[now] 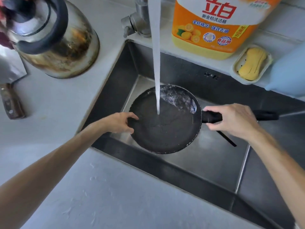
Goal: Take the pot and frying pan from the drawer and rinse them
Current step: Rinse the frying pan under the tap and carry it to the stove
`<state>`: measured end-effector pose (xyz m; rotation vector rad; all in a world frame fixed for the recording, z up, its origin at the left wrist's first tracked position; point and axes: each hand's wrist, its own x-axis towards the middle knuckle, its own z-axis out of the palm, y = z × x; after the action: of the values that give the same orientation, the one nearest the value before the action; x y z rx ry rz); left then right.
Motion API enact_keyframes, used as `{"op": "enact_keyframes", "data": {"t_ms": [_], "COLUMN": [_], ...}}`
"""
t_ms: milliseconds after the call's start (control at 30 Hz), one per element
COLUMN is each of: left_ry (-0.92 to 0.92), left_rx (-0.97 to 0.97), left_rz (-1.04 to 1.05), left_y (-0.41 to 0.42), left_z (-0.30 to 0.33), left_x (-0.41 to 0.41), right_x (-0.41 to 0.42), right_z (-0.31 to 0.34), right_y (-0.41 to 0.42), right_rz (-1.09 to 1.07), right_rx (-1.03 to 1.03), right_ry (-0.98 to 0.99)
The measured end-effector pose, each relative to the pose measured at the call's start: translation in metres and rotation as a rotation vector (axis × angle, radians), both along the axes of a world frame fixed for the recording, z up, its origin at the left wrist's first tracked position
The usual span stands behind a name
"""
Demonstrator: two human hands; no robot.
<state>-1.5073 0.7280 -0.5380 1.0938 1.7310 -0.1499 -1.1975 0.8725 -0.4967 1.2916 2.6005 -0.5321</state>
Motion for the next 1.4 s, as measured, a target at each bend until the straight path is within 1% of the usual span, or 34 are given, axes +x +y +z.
{"op": "enact_keyframes", "data": {"t_ms": [67, 133, 200, 267, 300, 333, 400, 433, 500, 567, 633, 700, 767, 867, 900, 967, 1033, 1067, 1133, 1200, 1267, 1300, 1367, 1400], "left_ry": [0.031, 0.068, 0.095, 0.197, 0.271, 0.351, 0.494, 0.551, 0.629, 0.651, 0.637, 0.626, 0.541, 0.262, 0.175, 0.074, 0.046, 0.053, 0.098, 0.21, 0.347, 0.389, 0.456, 0.49], "left_rx": [0.079, 0.244, 0.466, 0.686, 0.778, 0.857, 0.985, 1.021, 1.014, 0.93, 0.804, 0.619, 0.391, 0.132, 0.069, 0.023, 0.102, 0.196, 0.457, 0.657, 0.805, 0.867, 0.946, 0.957], "left_rz": [0.005, 0.063, 0.151, 0.154, 0.105, 0.022, -0.194, -0.303, -0.474, -0.53, -0.473, -0.373, -0.245, -0.099, -0.058, 0.022, 0.13, 0.169, 0.186, 0.12, 0.005, -0.076, -0.302, -0.42], "left_y": [-0.007, -0.013, -0.018, -0.021, -0.021, -0.019, -0.011, -0.005, 0.008, 0.018, 0.022, 0.019, 0.01, -0.007, -0.01, -0.016, -0.019, -0.019, -0.02, -0.021, -0.02, -0.018, -0.01, -0.005], "left_z": [-0.009, -0.01, -0.004, 0.014, 0.026, 0.041, 0.073, 0.088, 0.112, 0.125, 0.125, 0.111, 0.09, 0.046, 0.032, 0.006, -0.01, -0.014, -0.017, -0.002, 0.024, 0.04, 0.073, 0.088], "left_x": [0.009, 0.014, 0.011, 0.006, 0.003, 0.0, -0.005, -0.004, 0.0, 0.004, 0.0, -0.013, -0.021, -0.017, -0.014, -0.007, 0.0, 0.003, 0.006, 0.005, -0.001, -0.004, -0.007, -0.006], "right_x": [-0.001, 0.003, 0.008, 0.012, 0.012, 0.01, 0.003, -0.002, -0.013, -0.021, -0.023, -0.018, -0.014, -0.011, -0.011, -0.011, -0.009, -0.006, 0.001, 0.007, 0.012, 0.013, 0.011, 0.007], "right_z": [0.01, 0.009, -0.002, -0.025, -0.038, -0.05, -0.072, -0.08, -0.094, -0.103, -0.102, -0.092, -0.071, -0.033, -0.022, -0.007, 0.0, -0.001, -0.013, -0.031, -0.053, -0.064, -0.083, -0.09], "right_y": [-0.002, -0.003, -0.007, -0.016, -0.021, -0.027, -0.04, -0.047, -0.059, -0.065, -0.06, -0.045, -0.022, 0.003, 0.008, 0.011, 0.009, 0.006, -0.003, -0.012, -0.021, -0.028, -0.042, -0.049], "right_rz": [0.057, 0.068, 0.027, -0.08, -0.156, -0.232, -0.344, -0.365, -0.373, -0.398, -0.373, -0.299, -0.224, -0.036, 0.025, 0.157, 0.222, 0.214, 0.154, 0.05, -0.073, -0.138, -0.281, -0.341], "right_rx": [0.185, 0.304, 0.349, 0.373, 0.331, 0.232, -0.039, -0.167, -0.375, -0.56, -0.709, -0.736, -0.654, -0.403, -0.299, -0.066, 0.161, 0.258, 0.396, 0.455, 0.41, 0.332, 0.076, -0.073], "right_ry": [0.076, 0.156, 0.22, 0.336, 0.406, 0.481, 0.608, 0.629, 0.598, 0.541, 0.488, 0.398, 0.262, 0.014, -0.027, -0.004, 0.092, 0.149, 0.259, 0.384, 0.511, 0.566, 0.625, 0.616]}}
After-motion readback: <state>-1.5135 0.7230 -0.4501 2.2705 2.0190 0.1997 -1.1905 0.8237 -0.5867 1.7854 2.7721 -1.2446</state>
